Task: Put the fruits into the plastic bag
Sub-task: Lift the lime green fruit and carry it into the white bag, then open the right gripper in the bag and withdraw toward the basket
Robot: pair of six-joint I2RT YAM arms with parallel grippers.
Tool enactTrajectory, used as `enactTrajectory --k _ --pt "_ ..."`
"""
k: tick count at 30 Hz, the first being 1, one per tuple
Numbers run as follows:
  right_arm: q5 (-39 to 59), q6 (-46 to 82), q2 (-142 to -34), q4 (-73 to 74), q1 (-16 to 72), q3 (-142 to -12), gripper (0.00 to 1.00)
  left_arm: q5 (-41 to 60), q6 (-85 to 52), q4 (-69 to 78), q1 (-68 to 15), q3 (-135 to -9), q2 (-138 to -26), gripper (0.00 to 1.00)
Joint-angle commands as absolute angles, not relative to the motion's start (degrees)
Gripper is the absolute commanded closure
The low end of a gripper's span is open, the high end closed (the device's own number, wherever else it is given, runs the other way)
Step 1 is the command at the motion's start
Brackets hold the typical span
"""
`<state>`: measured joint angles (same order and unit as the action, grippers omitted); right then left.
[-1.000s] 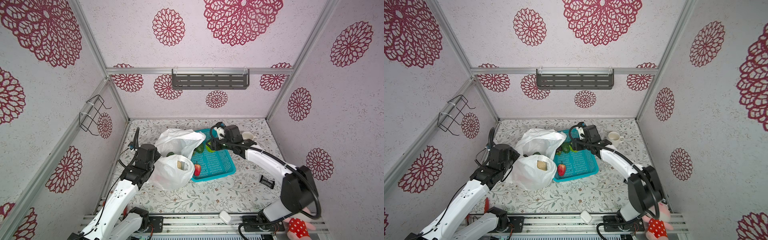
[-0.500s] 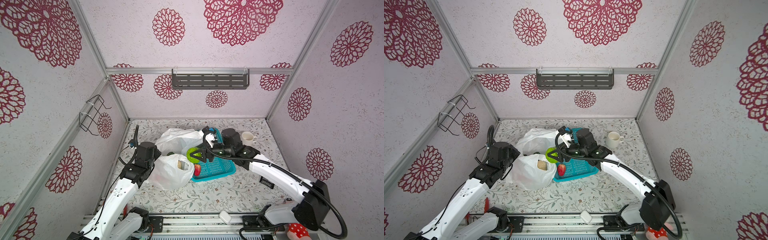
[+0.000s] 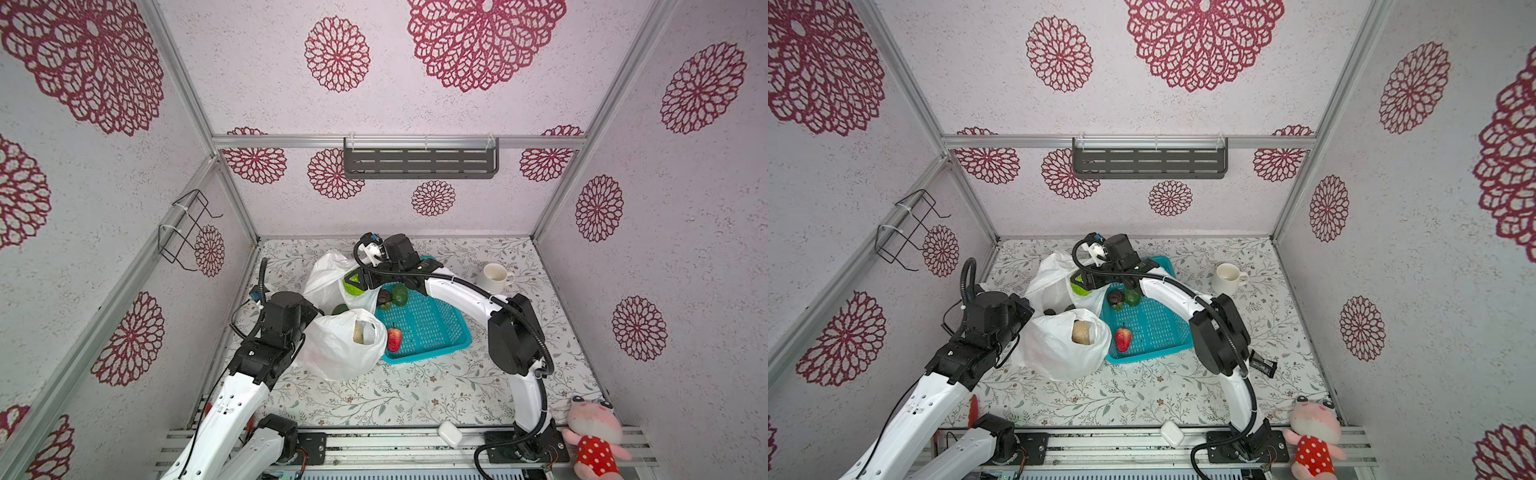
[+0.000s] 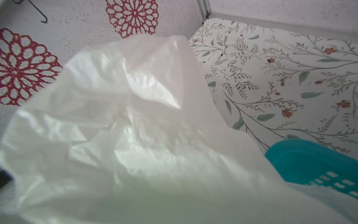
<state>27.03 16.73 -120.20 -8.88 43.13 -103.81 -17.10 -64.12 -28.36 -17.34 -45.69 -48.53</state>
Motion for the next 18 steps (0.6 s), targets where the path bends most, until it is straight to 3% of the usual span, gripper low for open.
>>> enactTrajectory --k 1,5,11,18 --pt "29.11 16.09 -116.34 -7.43 44.56 -105.12 0.22 -17.14 -65.59 -28.99 -17.35 -44.56 -48.03 1.00" --pt "32.54 15.91 -110.65 0.03 44.54 -97.31 0.14 -17.48 -66.21 -29.42 -17.35 -44.30 -48.55 1.00" --pt "42.28 18.19 -106.77 6.23 44.47 -93.46 0.14 -18.24 -66.79 -29.17 -17.32 -43.94 -50.72 1.00" --pt "38.49 17.94 -101.90 5.31 41.37 -90.42 0.15 -18.28 -67.44 -29.18 -17.40 -43.68 -52.08 1.00"
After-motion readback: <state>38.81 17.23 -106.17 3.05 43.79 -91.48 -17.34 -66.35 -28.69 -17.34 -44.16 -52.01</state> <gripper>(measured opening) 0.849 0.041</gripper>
